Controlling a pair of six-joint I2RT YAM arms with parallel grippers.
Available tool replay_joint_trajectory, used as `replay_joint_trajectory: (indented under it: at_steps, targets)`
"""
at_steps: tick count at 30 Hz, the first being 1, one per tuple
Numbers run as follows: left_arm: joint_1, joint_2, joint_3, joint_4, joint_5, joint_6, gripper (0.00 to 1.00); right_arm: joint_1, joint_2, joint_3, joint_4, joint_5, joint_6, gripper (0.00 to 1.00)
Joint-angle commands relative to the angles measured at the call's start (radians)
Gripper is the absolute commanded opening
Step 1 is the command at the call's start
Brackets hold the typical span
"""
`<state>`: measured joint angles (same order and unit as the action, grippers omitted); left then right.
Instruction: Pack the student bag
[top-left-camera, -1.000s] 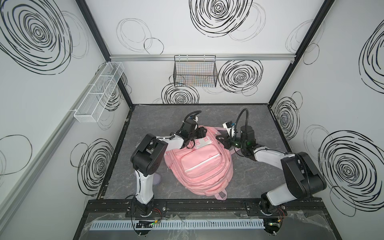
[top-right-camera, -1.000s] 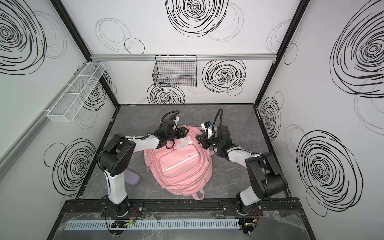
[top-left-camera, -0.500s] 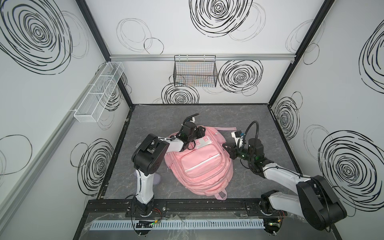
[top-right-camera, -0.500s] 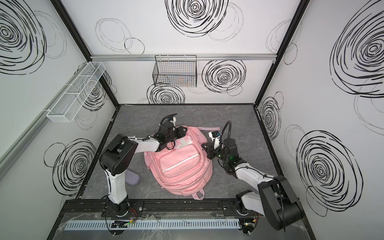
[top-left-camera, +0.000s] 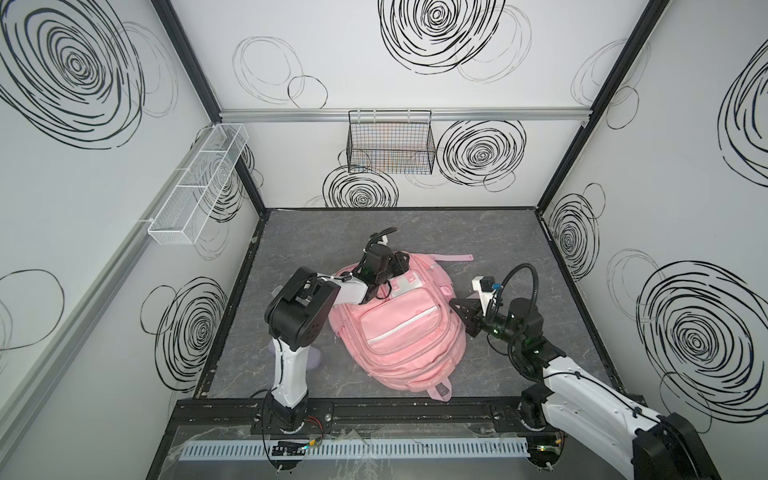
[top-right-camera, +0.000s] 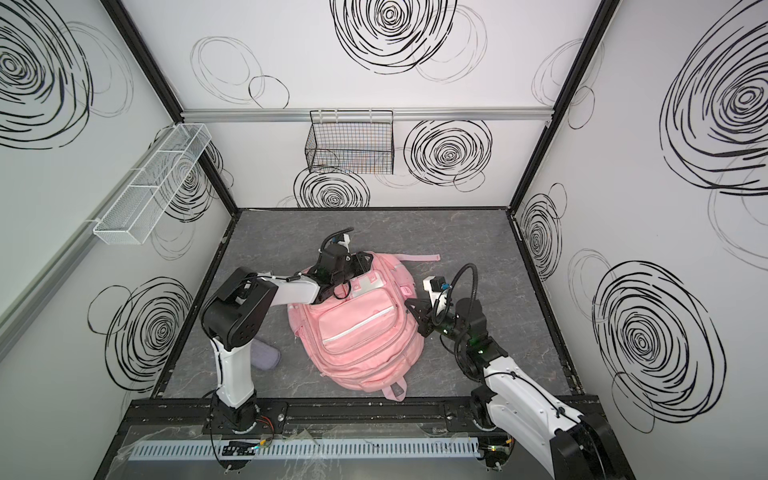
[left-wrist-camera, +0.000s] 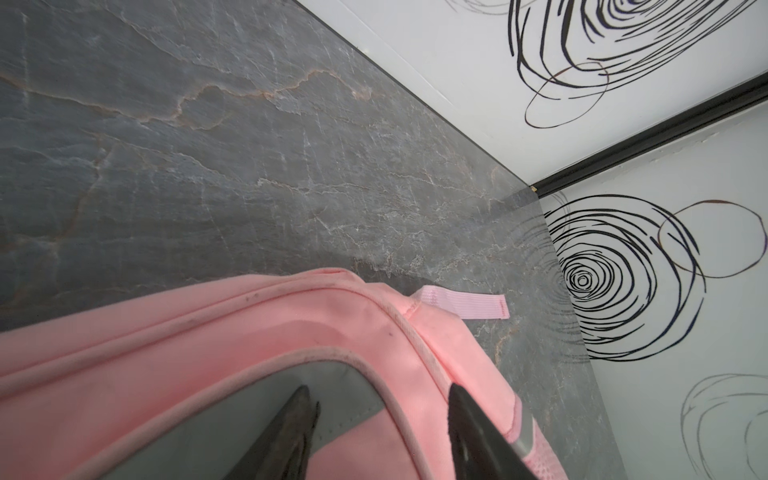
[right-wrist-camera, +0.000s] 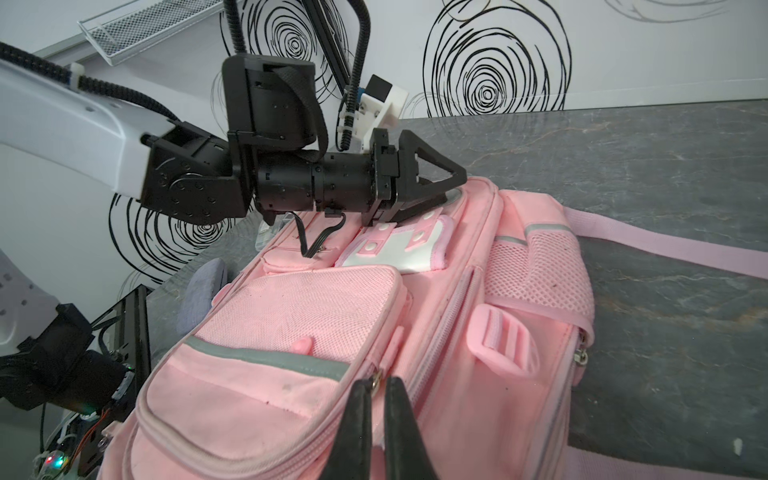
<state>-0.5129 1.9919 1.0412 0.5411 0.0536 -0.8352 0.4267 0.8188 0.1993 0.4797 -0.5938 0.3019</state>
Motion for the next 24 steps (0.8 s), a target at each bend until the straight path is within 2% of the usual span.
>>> replay_joint_trajectory:
  at_steps: [1, 4, 7, 9, 11, 13, 17, 20, 22, 24]
  targets:
    - [0.002, 0.076, -0.055, -0.186, -0.063, -0.031, 0.56, 0.045, -0.068, -0.013, 0.030, -0.021, 0.035, 0.00]
    - [-0.007, 0.073, -0.049, -0.187, -0.068, -0.037, 0.56, 0.084, -0.107, -0.021, 0.036, -0.003, 0.058, 0.00]
    - [-0.012, 0.033, -0.054, -0.187, -0.038, -0.027, 0.57, 0.104, -0.135, -0.028, 0.006, 0.112, 0.078, 0.00]
    - [-0.022, -0.057, -0.075, -0.210, -0.034, 0.015, 0.62, 0.098, -0.143, -0.025, -0.008, 0.194, 0.068, 0.00]
    - [-0.028, -0.183, -0.104, -0.239, -0.036, 0.069, 0.66, 0.072, -0.132, 0.002, -0.029, 0.217, 0.053, 0.00]
    - [-0.035, -0.308, -0.116, -0.295, -0.015, 0.160, 0.70, 0.024, -0.097, 0.027, -0.021, 0.169, 0.049, 0.00]
    - [-0.112, -0.479, -0.038, -0.556, 0.015, 0.481, 0.74, -0.069, 0.002, 0.075, 0.005, 0.014, 0.038, 0.00]
    - [-0.204, -0.494, 0.021, -0.740, 0.053, 0.665, 0.74, -0.087, 0.063, 0.119, -0.006, -0.046, -0.010, 0.00]
    - [-0.259, -0.464, 0.049, -0.823, 0.089, 0.718, 0.74, -0.098, 0.090, 0.134, 0.004, -0.065, -0.004, 0.00]
    - [-0.324, -0.432, 0.061, -0.870, 0.073, 0.748, 0.73, -0.102, 0.109, 0.148, 0.011, -0.080, 0.004, 0.00]
